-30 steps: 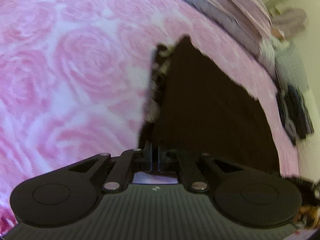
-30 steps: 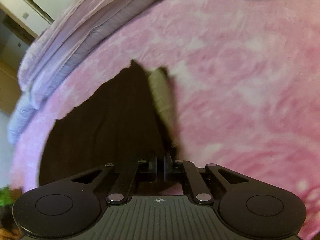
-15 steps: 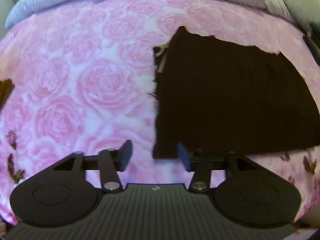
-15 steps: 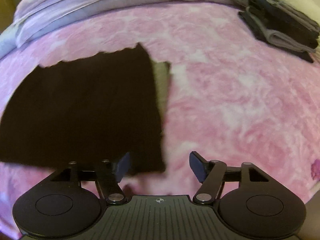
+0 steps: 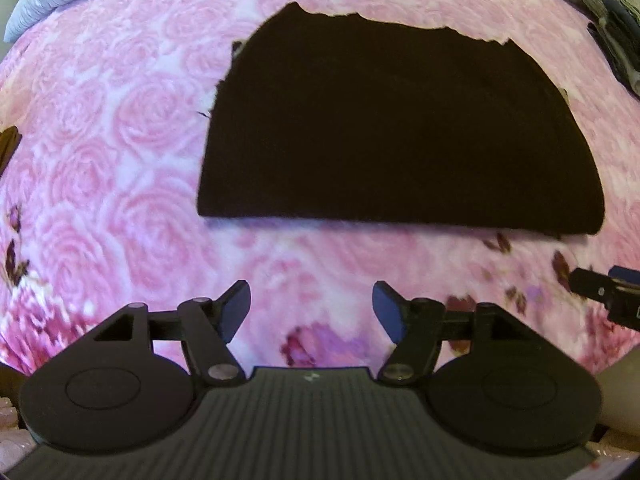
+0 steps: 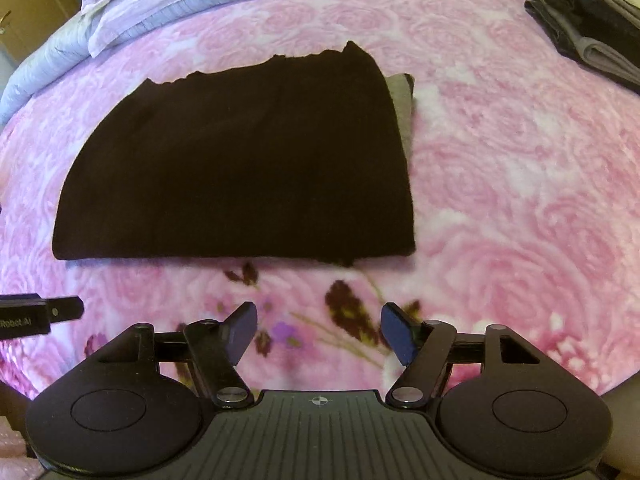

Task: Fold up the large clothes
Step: 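Release the folded sweatshirt and raise both grippers, then lower both grippers to the folded sweatshirt's edge and grasp it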

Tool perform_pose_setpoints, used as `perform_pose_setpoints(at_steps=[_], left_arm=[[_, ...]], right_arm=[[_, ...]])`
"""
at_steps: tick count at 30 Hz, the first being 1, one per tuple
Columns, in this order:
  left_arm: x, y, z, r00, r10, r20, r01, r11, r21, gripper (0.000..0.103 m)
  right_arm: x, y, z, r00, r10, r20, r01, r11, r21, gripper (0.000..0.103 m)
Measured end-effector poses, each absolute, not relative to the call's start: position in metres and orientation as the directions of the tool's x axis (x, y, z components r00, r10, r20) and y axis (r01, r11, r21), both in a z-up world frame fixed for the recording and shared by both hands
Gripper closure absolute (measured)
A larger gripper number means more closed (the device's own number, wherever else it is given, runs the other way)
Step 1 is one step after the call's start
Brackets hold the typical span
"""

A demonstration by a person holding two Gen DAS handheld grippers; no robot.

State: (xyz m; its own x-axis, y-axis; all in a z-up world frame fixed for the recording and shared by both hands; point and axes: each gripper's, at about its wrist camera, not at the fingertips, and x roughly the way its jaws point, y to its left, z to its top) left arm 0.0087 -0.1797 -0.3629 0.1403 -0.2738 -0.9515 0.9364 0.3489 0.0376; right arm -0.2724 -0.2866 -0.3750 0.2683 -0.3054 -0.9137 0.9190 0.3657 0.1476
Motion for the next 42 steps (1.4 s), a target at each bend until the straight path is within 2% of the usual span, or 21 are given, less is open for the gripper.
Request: perform_pose_setpoints(at_steps=[14, 15, 19, 21, 23, 28, 31, 32, 35, 36, 38, 39, 40, 42], left_arm=[[0.001, -0.178, -0.361, 0.143, -0.298, -0.944, 0.943, 0.33, 0.038, 0.039], [0.002, -0.178, -0.36, 0.137, -0.31, -0.941, 0.946, 0.323, 0.031, 0.041], [0.013, -0.19, -0.358, 0.131, -0.397, -0.909, 0.956, 0.292, 0.01, 0.057], [0.021, -0.203, -0.356, 0.129, -0.461, -0.878, 0.961, 0.275, -0.003, 0.064], [0.027, -0.22, -0.356, 0.141, -0.52, -0.842, 0.969, 0.247, 0.01, 0.071], [0.035, -0.259, -0.371, 0.171, -0.602, -0.78, 0.979, 0.196, 0.064, 0.072], [0.04, -0.275, -0.402, 0.162, -0.553, -0.818, 0.982, 0.174, 0.077, 0.072], [0.041, -0.279, -0.416, 0.159, -0.517, -0.841, 0.983, 0.167, 0.083, 0.072], [0.038, -0.276, -0.415, 0.16, -0.556, -0.815, 0.986, 0.124, 0.11, 0.072], [0.039, -0.275, -0.412, 0.157, -0.558, -0.815, 0.987, 0.12, 0.108, 0.072], [0.044, -0.272, -0.402, 0.143, -0.554, -0.82, 0.987, 0.139, 0.078, 0.072], [0.048, -0.268, -0.397, 0.138, -0.56, -0.817, 0.986, 0.155, 0.061, 0.072], [0.053, -0.263, -0.391, 0.135, -0.57, -0.81, 0.985, 0.166, 0.047, 0.072], [0.064, -0.256, -0.383, 0.13, -0.585, -0.801, 0.981, 0.191, 0.021, 0.072]], right_arm=[[-0.272, -0.285, -0.363, 0.309, -0.342, -0.888, 0.902, 0.401, 0.159, 0.038], [-0.268, -0.286, -0.361, 0.313, -0.36, -0.879, 0.898, 0.414, 0.151, 0.039], [-0.251, -0.3, -0.356, 0.365, -0.443, -0.819, 0.868, 0.48, 0.127, 0.066], [-0.241, -0.312, -0.357, 0.389, -0.485, -0.783, 0.858, 0.5, 0.117, 0.07], [-0.232, -0.327, -0.36, 0.405, -0.523, -0.75, 0.854, 0.508, 0.107, 0.071], [-0.219, -0.357, -0.388, 0.384, -0.564, -0.731, 0.864, 0.499, 0.07, 0.071], [-0.22, -0.368, -0.424, 0.318, -0.504, -0.803, 0.862, 0.507, 0.023, 0.071], [-0.223, -0.366, -0.425, 0.333, -0.518, -0.788, 0.852, 0.522, 0.017, 0.071], [-0.229, -0.367, -0.414, 0.342, -0.51, -0.79, 0.844, 0.536, 0.019, 0.071], [-0.234, -0.368, -0.408, 0.338, -0.519, -0.786, 0.855, 0.518, 0.026, 0.07], [-0.252, -0.368, -0.398, 0.336, -0.539, -0.773, 0.892, 0.446, 0.077, 0.054], [-0.264, -0.37, -0.395, 0.338, -0.544, -0.768, 0.91, 0.398, 0.118, 0.036], [-0.278, -0.372, -0.395, 0.338, -0.55, -0.764, 0.925, 0.344, 0.162, 0.029], [-0.299, -0.38, -0.4, 0.355, -0.531, -0.77, 0.932, 0.263, 0.249, 0.029]])
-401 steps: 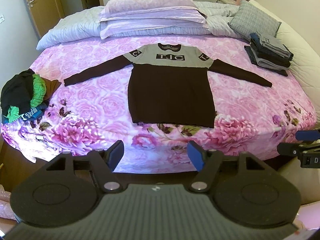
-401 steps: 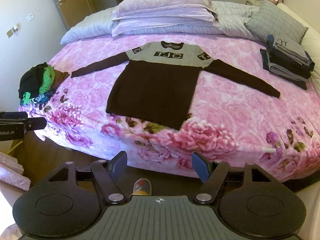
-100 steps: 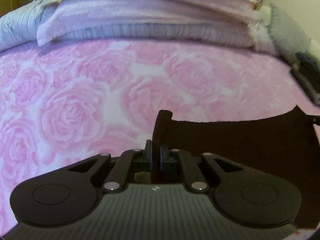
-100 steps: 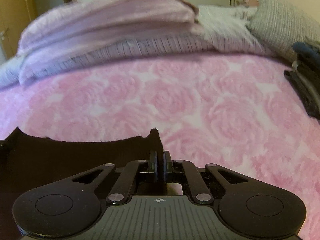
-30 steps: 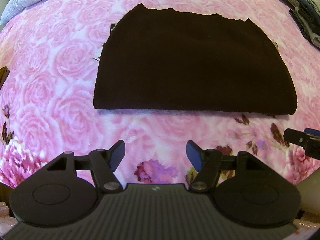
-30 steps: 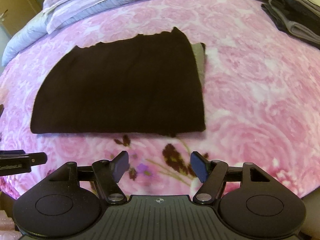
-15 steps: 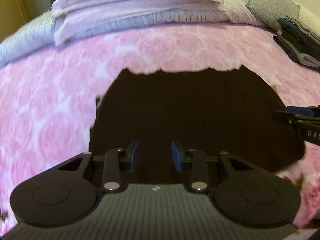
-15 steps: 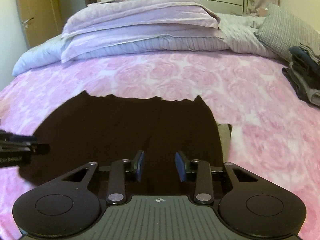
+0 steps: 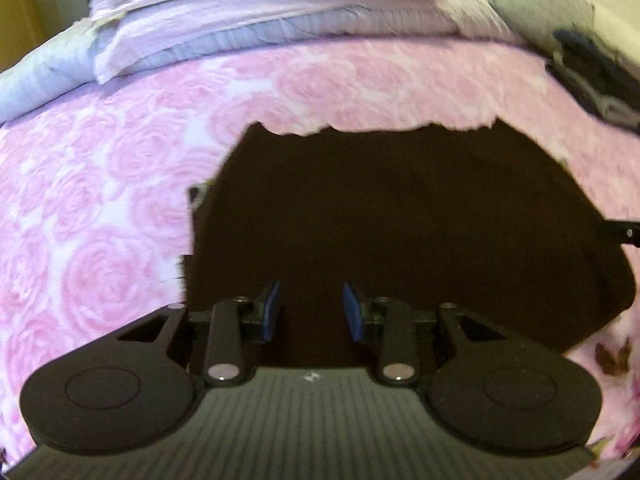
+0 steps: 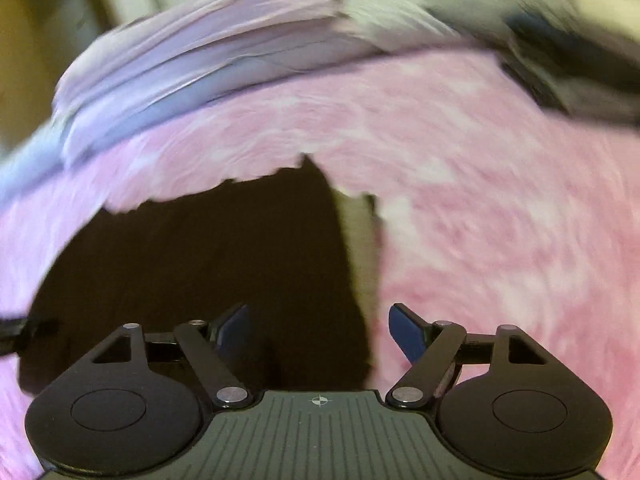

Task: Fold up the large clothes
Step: 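Lower both grippers to the folded sweatshirt's edge and grasp it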

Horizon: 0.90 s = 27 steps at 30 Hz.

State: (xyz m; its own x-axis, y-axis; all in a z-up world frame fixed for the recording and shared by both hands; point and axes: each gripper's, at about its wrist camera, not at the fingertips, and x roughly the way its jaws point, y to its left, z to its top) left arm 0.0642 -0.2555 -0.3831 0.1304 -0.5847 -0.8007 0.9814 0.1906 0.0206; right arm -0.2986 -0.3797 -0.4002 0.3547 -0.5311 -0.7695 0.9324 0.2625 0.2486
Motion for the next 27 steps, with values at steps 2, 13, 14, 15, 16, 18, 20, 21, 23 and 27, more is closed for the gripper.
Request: perform_pose_setpoints(at_steps=[2, 13, 14, 15, 16, 18, 20, 21, 23, 27], left_arm=[[0.077, -0.249, -0.38, 0.107, -0.588, -0.802, 0.974, 0.223, -0.033, 0.072], [0.132, -0.251, -0.406, -0.053, -0.571, -0.819, 0.911, 0.308, -0.274, 0.072], [0.132, -0.252, -0.407, -0.058, -0.571, -0.819, 0.916, 0.296, -0.272, 0.072], [0.132, -0.252, -0.407, -0.063, -0.57, -0.819, 0.917, 0.291, -0.273, 0.073], [0.132, -0.251, -0.407, -0.069, -0.569, -0.82, 0.917, 0.287, -0.276, 0.073], [0.136, -0.251, -0.408, -0.089, -0.567, -0.819, 0.915, 0.279, -0.293, 0.073], [0.141, -0.252, -0.408, -0.108, -0.562, -0.82, 0.912, 0.272, -0.306, 0.076], [0.143, -0.252, -0.409, -0.116, -0.558, -0.821, 0.91, 0.271, -0.313, 0.078], [0.15, -0.253, -0.409, -0.136, -0.551, -0.823, 0.902, 0.275, -0.333, 0.08], [0.17, -0.25, -0.403, -0.189, -0.551, -0.813, 0.856, 0.312, -0.411, 0.085]], right_arm=[[-0.311, -0.389, -0.413, 0.389, -0.486, -0.783, 0.921, 0.203, 0.333, 0.029], [-0.338, -0.409, -0.459, 0.617, -0.45, -0.646, 0.745, 0.068, 0.664, 0.055], [-0.338, -0.41, -0.461, 0.633, -0.441, -0.637, 0.729, 0.061, 0.682, 0.061], [-0.338, -0.41, -0.463, 0.649, -0.431, -0.628, 0.711, 0.047, 0.702, 0.071], [-0.337, -0.409, -0.465, 0.655, -0.427, -0.624, 0.701, 0.034, 0.713, 0.073], [-0.334, -0.409, -0.461, 0.634, -0.426, -0.646, 0.718, 0.013, 0.696, 0.075], [-0.327, -0.41, -0.454, 0.59, -0.418, -0.69, 0.759, -0.002, 0.651, 0.077], [-0.318, -0.41, -0.445, 0.542, -0.413, -0.732, 0.805, 0.004, 0.593, 0.078], [-0.291, -0.411, -0.425, 0.407, -0.403, -0.82, 0.905, 0.051, 0.423, 0.079], [-0.18, -0.394, -0.374, 0.054, -0.505, -0.862, 0.952, 0.287, -0.108, 0.081]])
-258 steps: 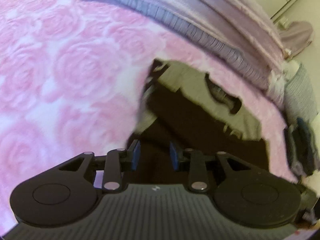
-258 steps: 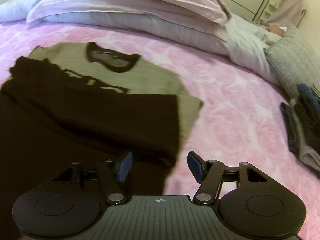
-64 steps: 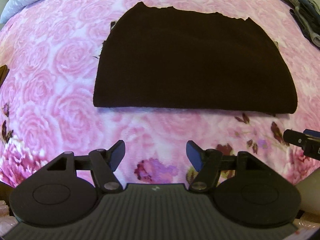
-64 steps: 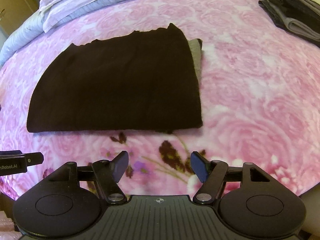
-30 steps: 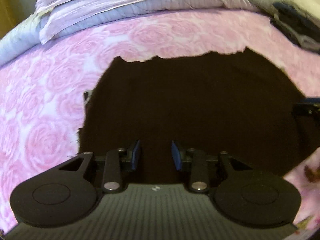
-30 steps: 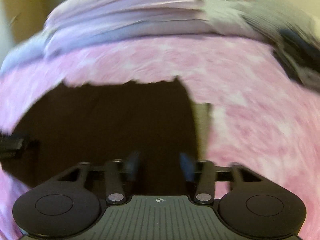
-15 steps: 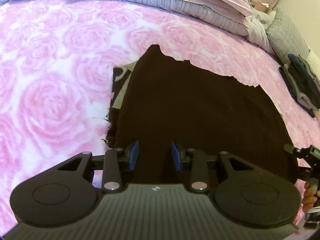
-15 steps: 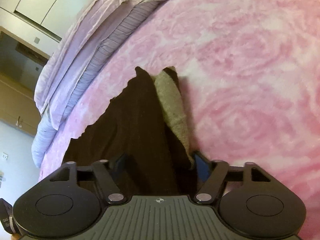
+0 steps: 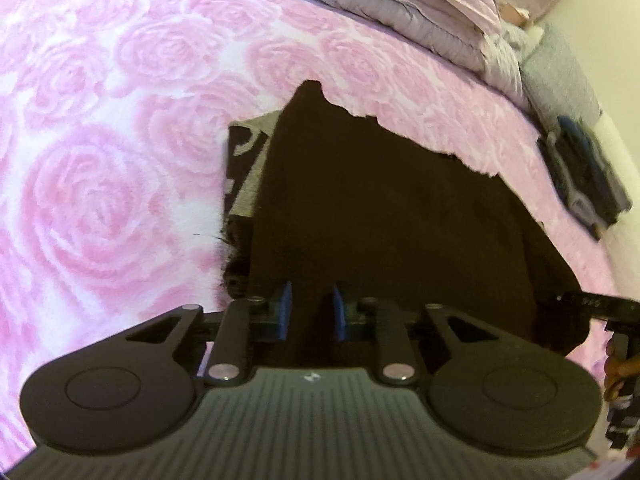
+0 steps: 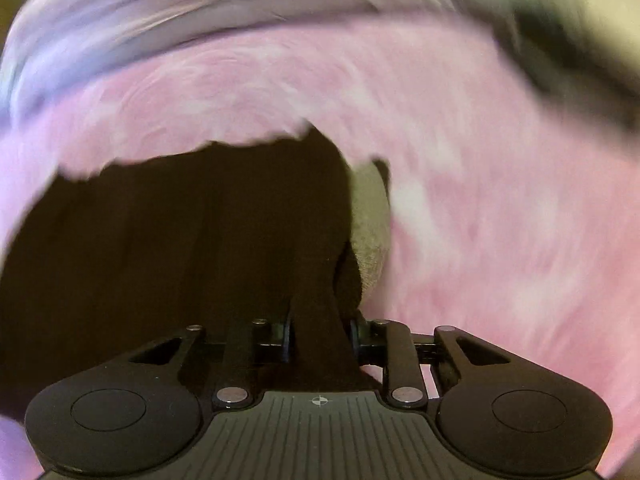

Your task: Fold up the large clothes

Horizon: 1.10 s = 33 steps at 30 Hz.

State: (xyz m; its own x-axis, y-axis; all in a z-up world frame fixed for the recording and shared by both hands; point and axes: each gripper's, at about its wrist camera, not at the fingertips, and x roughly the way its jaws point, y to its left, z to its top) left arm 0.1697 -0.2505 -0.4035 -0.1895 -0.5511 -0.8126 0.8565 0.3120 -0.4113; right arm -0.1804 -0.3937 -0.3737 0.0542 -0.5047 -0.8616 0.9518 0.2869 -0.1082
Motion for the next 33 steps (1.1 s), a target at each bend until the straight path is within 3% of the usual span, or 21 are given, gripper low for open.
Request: perform_pose_setpoints(at_steps=[5, 9, 11, 13, 16, 18, 23, 28, 30, 31, 33], left_arm=[[0.202, -0.228, -0.382, -0.191, -0.606, -0.773, 0.8, 0.36, -0.48, 0.085], [0.238, -0.201, -0.379, -0.19, -0.616, -0.765, 0.726, 0.436, -0.532, 0.085], [0.252, -0.187, -0.383, -0.176, -0.608, -0.774, 0.705, 0.471, -0.53, 0.085], [0.263, -0.176, -0.39, -0.181, -0.592, -0.785, 0.681, 0.501, -0.535, 0.085], [0.273, -0.162, -0.397, -0.2, -0.588, -0.784, 0.639, 0.528, -0.559, 0.086], [0.275, -0.155, -0.397, -0.22, -0.604, -0.766, 0.613, 0.525, -0.591, 0.086], [0.266, -0.163, -0.39, -0.305, -0.636, -0.709, 0.564, 0.48, -0.673, 0.085], [0.248, -0.193, -0.393, -0.428, -0.654, -0.624, 0.486, 0.415, -0.769, 0.068], [0.24, -0.208, -0.398, -0.468, -0.649, -0.6, 0.463, 0.398, -0.792, 0.064], [0.235, -0.213, -0.399, -0.481, -0.651, -0.588, 0.455, 0.388, -0.801, 0.056], [0.23, -0.224, -0.405, -0.467, -0.636, -0.614, 0.469, 0.411, -0.782, 0.05]], right_arm=[[-0.059, -0.335, -0.327, 0.103, -0.654, -0.75, 0.798, 0.505, -0.33, 0.081], [0.025, -0.275, -0.352, 0.193, -0.659, -0.727, 0.607, 0.662, -0.439, 0.081], [0.052, -0.251, -0.38, 0.208, -0.635, -0.744, 0.524, 0.714, -0.464, 0.076], [0.075, -0.232, -0.42, 0.176, -0.55, -0.816, 0.42, 0.792, -0.443, 0.055], [0.079, -0.21, -0.434, 0.171, -0.62, -0.766, 0.352, 0.764, -0.54, 0.049], [0.071, -0.214, -0.42, 0.198, -0.557, -0.806, 0.361, 0.806, -0.468, 0.044], [0.018, -0.227, -0.348, 0.319, -0.419, -0.85, 0.483, 0.844, -0.234, 0.044], [-0.053, -0.285, -0.306, 0.323, -0.403, -0.856, 0.77, 0.638, -0.01, 0.044], [-0.084, -0.312, -0.296, 0.425, -0.359, -0.831, 0.822, 0.538, 0.189, 0.044], [-0.093, -0.323, -0.298, 0.422, -0.359, -0.833, 0.844, 0.49, 0.216, 0.044], [-0.101, -0.346, -0.315, 0.314, -0.352, -0.882, 0.896, 0.417, 0.152, 0.044]])
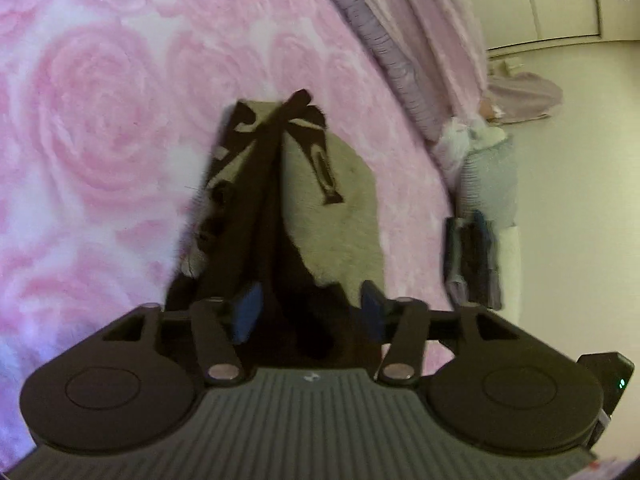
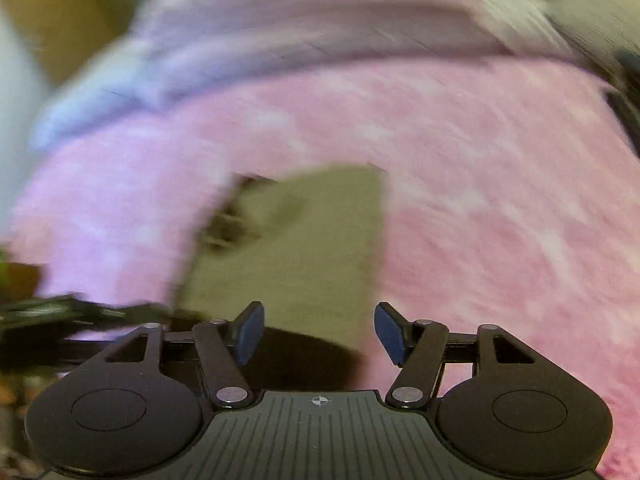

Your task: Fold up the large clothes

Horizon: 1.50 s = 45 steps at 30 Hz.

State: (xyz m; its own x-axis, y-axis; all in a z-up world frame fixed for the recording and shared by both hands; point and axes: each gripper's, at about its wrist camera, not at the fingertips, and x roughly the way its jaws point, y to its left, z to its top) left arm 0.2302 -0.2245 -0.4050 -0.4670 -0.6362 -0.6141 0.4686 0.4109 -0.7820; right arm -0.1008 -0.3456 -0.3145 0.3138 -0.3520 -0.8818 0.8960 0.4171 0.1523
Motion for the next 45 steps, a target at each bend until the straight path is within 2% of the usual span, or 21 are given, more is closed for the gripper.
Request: perform_pose_setpoints(at_steps=[3, 5, 8, 10, 12, 14, 15, 17, 19, 23, 30, 34, 37, 41, 45], left_arm=[[0.23, -0.233, -0.416, -0.472, -0.639, -0.607, 0.443, 0.423, -0.79, 0.05], [0.229, -0.242, -0.42, -0.48, -0.63, -0.611, 0.446, 0.424, -0.788, 0.05], [0.227, -0.258, -0.422, -0.483, -0.618, -0.62, 0.481, 0.404, -0.778, 0.05], [0.225, -0.27, -0.424, -0.477, -0.619, -0.624, 0.495, 0.398, -0.773, 0.051], [0.226, -0.28, -0.426, -0.467, -0.627, -0.624, 0.505, 0.391, -0.77, 0.053], [0.226, -0.287, -0.425, -0.446, -0.637, -0.628, 0.53, 0.378, -0.759, 0.066], [0.225, -0.289, -0.425, -0.436, -0.639, -0.633, 0.551, 0.366, -0.75, 0.085], [0.22, -0.289, -0.416, -0.404, -0.652, -0.642, 0.623, 0.317, -0.715, 0.088], [0.216, -0.282, -0.401, -0.352, -0.68, -0.643, 0.697, 0.268, -0.665, 0.089], [0.222, -0.26, -0.39, -0.271, -0.721, -0.638, 0.733, 0.275, -0.622, 0.089], [0.229, -0.252, -0.418, -0.217, -0.713, -0.666, 0.744, 0.321, -0.587, 0.088], [0.243, -0.249, -0.435, -0.228, -0.716, -0.66, 0.689, 0.36, -0.629, 0.079], [0.245, -0.241, -0.424, -0.232, -0.704, -0.672, 0.685, 0.372, -0.626, 0.073], [0.25, -0.213, -0.403, -0.256, -0.712, -0.654, 0.619, 0.399, -0.677, 0.074], [0.241, -0.177, -0.377, -0.29, -0.731, -0.618, 0.58, 0.38, -0.721, 0.074]], right_arm=[[-0.119, -0.374, -0.348, 0.247, -0.347, -0.905, 0.946, 0.291, 0.146, 0.044], [-0.131, -0.396, -0.374, 0.194, -0.316, -0.929, 0.978, 0.139, 0.157, 0.045], [-0.143, -0.417, -0.401, 0.225, -0.257, -0.94, 0.972, -0.009, 0.235, 0.048], [-0.142, -0.427, -0.409, 0.287, -0.221, -0.932, 0.951, -0.055, 0.306, 0.048], [-0.132, -0.432, -0.408, 0.293, -0.216, -0.931, 0.952, -0.019, 0.305, 0.048], [-0.117, -0.433, -0.406, 0.262, -0.227, -0.938, 0.965, 0.072, 0.252, 0.05], [-0.111, -0.432, -0.403, 0.246, -0.238, -0.94, 0.968, 0.107, 0.227, 0.054], [-0.097, -0.427, -0.395, 0.23, -0.262, -0.937, 0.964, 0.194, 0.182, 0.061], [-0.084, -0.42, -0.392, 0.226, -0.292, -0.929, 0.951, 0.275, 0.144, 0.067], [-0.058, -0.404, -0.383, 0.216, -0.344, -0.914, 0.915, 0.397, 0.067, 0.068], [-0.022, -0.395, -0.404, 0.171, -0.432, -0.885, 0.871, 0.487, -0.069, 0.068], [-0.025, -0.403, -0.411, 0.21, -0.434, -0.876, 0.864, 0.502, -0.041, 0.067], [-0.051, -0.407, -0.403, 0.278, -0.393, -0.877, 0.882, 0.466, 0.071, 0.067], [-0.098, -0.39, -0.379, 0.383, -0.332, -0.862, 0.882, 0.409, 0.234, 0.063], [-0.134, -0.354, -0.361, 0.453, -0.282, -0.846, 0.832, 0.475, 0.287, 0.059]])
